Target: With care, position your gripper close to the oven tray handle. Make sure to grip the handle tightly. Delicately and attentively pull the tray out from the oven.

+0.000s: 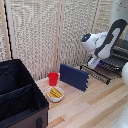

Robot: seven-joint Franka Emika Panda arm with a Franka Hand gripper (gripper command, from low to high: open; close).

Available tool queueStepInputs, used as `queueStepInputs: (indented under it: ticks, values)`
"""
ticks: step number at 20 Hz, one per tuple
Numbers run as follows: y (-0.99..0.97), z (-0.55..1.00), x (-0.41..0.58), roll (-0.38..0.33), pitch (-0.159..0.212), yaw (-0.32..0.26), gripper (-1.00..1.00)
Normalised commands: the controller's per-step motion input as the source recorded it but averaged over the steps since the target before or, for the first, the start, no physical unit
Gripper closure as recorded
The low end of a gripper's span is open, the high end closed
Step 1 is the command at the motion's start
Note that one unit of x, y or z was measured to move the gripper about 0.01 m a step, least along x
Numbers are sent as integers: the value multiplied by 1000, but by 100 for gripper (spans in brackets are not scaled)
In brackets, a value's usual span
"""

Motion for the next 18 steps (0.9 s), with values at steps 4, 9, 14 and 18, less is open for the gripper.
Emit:
queueStepInputs:
  ticks: [4,9,14,18]
  values:
    - [109,41,9,-53,1,-32,-100]
    - [55,89,65,-42,22,-15,-100]
    - [-58,266,35,-1,21,16,-100]
    - [-75,636,114,-47,4,-108,-100]
